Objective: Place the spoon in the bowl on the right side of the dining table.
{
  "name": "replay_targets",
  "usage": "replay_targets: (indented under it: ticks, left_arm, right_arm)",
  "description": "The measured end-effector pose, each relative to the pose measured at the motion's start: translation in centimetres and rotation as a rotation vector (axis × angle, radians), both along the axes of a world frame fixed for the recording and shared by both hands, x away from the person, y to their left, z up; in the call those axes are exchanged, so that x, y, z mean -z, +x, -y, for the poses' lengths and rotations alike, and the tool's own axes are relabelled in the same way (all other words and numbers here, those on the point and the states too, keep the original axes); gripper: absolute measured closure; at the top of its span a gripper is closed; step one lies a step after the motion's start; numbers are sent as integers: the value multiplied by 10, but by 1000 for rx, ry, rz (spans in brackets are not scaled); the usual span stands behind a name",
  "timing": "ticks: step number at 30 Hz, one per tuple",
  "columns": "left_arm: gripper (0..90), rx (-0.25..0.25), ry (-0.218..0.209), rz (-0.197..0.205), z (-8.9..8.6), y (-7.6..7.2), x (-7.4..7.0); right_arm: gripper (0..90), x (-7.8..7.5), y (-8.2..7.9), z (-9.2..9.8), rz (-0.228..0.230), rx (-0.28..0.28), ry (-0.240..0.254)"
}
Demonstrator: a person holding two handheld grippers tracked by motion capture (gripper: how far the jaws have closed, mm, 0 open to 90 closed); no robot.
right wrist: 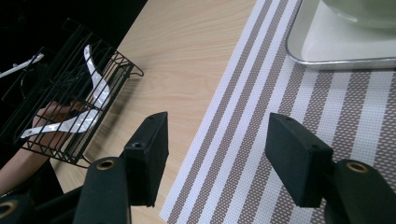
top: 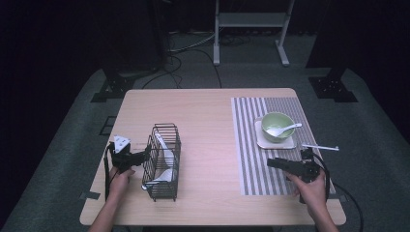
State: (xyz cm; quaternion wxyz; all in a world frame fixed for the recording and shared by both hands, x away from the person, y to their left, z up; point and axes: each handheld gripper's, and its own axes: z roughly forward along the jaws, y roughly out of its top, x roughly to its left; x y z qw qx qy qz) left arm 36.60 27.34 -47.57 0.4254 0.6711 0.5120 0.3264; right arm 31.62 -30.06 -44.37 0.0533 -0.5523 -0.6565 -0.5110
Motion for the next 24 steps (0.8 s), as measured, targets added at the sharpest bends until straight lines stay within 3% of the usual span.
replay_targets:
  ticks: [7, 9, 13, 21, 24]
  left_arm:
    - [16, 1, 3, 1, 0, 0, 0]
    - [16, 1, 3, 1, 0, 0, 0]
    - [16, 1, 2, 3, 0, 0, 0]
    - [16, 1, 6, -2, 0, 0, 0]
    - [16, 0, 5, -5, 0, 0, 0]
  right_arm:
    - [382, 4, -5, -8, -4, -26, 4]
    - [380, 5, -7, -10, -10, -38, 50]
    - [378, 6, -11, -16, -9, -54, 67]
    - [368, 15, -16, -25, -12, -79, 68]
    - [355, 15, -18, -28, 6, -89, 56]
